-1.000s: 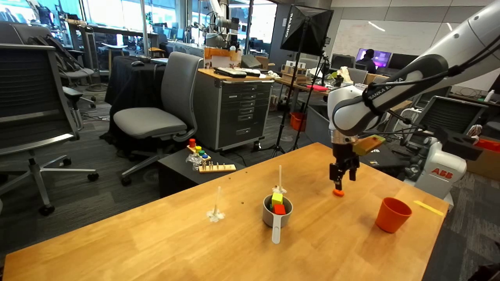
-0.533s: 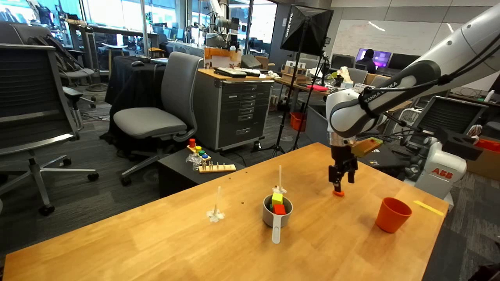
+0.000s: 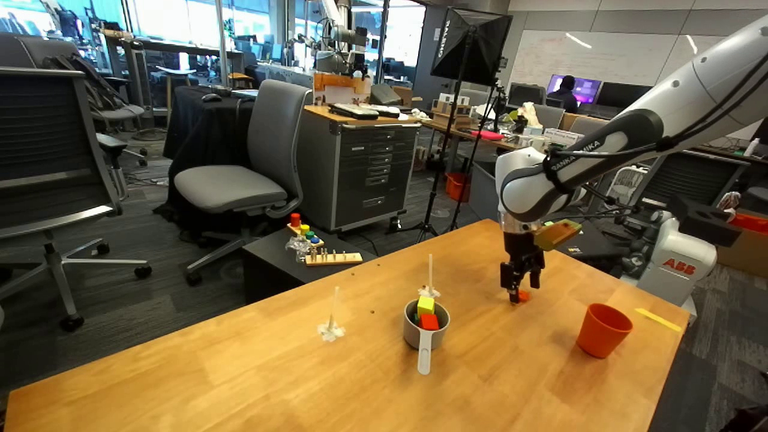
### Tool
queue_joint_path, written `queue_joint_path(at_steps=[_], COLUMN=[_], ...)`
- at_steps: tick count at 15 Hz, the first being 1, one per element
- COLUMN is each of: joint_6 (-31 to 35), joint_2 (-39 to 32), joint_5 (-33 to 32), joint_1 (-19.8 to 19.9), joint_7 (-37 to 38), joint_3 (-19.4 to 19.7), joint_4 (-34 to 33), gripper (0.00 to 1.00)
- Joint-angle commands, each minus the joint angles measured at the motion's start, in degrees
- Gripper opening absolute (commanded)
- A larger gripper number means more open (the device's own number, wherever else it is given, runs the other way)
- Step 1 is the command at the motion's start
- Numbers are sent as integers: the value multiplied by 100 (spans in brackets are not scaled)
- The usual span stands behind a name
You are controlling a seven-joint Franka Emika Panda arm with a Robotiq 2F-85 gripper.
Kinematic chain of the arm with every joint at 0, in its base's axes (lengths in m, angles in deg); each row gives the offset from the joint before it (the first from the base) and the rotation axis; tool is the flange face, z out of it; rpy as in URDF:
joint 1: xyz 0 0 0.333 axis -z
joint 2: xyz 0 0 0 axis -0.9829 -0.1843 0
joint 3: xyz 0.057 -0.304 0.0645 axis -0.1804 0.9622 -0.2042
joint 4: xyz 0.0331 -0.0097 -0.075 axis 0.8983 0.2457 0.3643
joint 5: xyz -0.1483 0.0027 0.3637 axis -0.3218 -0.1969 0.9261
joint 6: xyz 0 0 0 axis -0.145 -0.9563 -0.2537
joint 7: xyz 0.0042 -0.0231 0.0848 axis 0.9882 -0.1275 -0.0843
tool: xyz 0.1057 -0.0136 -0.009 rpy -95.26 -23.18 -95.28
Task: Pick up the yellow, green and orange objects and put them in the silver cup then pick up the other three orange objects and put them in the orange cup
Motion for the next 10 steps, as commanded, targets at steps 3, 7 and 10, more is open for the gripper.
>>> queue_joint_path(at_steps=[3,7,10], joint_6=[-123,-114,-185], joint_2=[-263,-255,-218], joint_5=[-16,-4,44], joint_1=[-23,-3,60], joint_7=[-13,-28,-89], joint_3=[46,43,20], joint_4=[-409,-447,-485], gripper=[71,45,23])
